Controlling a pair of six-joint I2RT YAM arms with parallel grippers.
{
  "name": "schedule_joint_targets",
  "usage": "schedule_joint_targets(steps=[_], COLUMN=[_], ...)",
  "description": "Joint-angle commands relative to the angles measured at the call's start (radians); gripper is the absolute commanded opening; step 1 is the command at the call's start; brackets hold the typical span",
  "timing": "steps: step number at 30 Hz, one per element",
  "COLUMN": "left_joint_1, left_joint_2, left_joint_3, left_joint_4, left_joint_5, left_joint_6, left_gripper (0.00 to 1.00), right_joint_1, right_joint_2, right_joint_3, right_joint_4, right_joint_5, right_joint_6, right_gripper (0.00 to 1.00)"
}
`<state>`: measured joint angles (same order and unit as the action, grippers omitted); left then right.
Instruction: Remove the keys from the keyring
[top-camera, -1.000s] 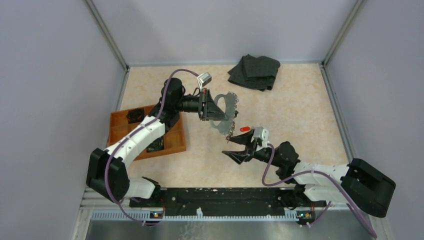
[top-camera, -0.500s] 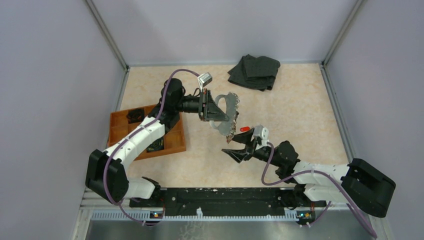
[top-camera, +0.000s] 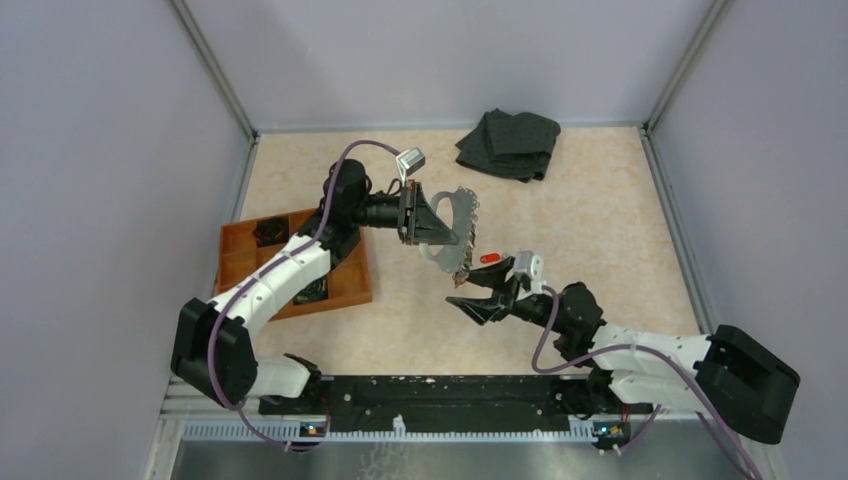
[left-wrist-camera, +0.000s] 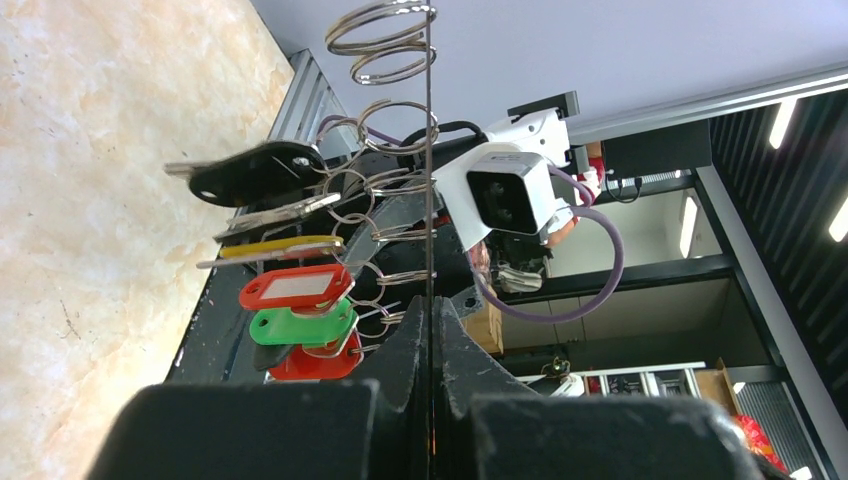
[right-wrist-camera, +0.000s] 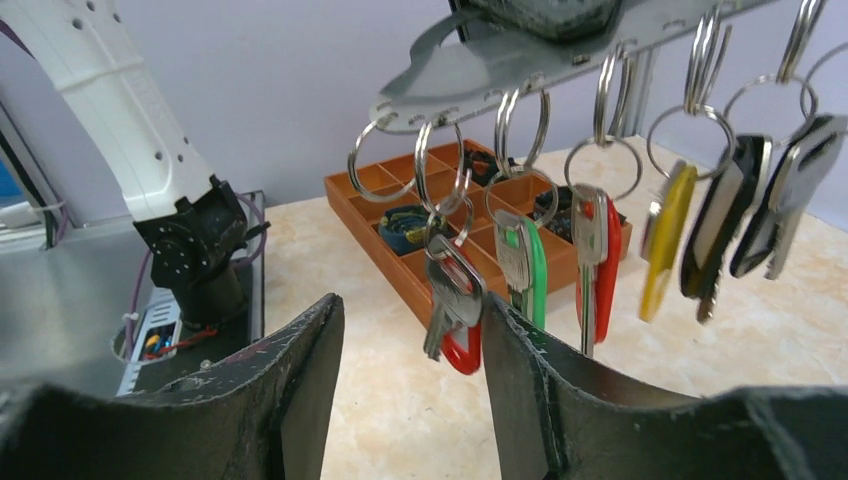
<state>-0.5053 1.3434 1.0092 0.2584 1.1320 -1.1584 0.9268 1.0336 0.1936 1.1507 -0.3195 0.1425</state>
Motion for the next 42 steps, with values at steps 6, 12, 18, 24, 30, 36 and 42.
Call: schedule_joint_targets(steps=[6, 12, 18, 24, 30, 36, 42], left_joint_1=[-0.003, -0.004, -0.003, -0.004, -0.004, -0.003, -0.004], left_joint_2=[-0.018, -0.019, -0.019, -0.019, -0.015, -0.012, -0.012], left_joint_3=[-0.004, -0.008, -0.011, -0.011, -0.008, -0.010, -0.014], left_joint_4=[0.063, 0.063, 0.065, 0.063, 0.064, 0.066, 0.071], left_joint_5=[0.003, 0.004, 0.004, 0.004, 0.008, 0.010, 0.014], left_joint_6=[-0.040, -0.040, -0.041, -0.041, -0.041, -0.041, -0.043], left_gripper=[0.00, 0.00, 0.00, 0.00, 0.00, 0.00, 0.00], right_joint_1=[0.007, 0.007, 0.007, 0.007, 0.007, 0.007, 0.007], right_joint_2=[-0.029, -0.022, -0.011, -0.001, 0.007, 0.012, 0.030], right_joint_3=[0.041, 0.042, 0.049, 0.050, 0.049, 0.045, 0.050], right_joint_4=[0.043, 0.067, 0.087, 0.104, 0.126, 0.151, 0.170], right_joint_5=[-0.053, -0.053, -0.040, -0.028, -0.017, -0.001, -0.002], right_joint_6=[0.052, 0.068, 0.076, 0.078, 0.092, 0.102, 0.113], right_gripper=[0.44, 0.40, 0.37, 0.33, 0.28, 0.26, 0.25])
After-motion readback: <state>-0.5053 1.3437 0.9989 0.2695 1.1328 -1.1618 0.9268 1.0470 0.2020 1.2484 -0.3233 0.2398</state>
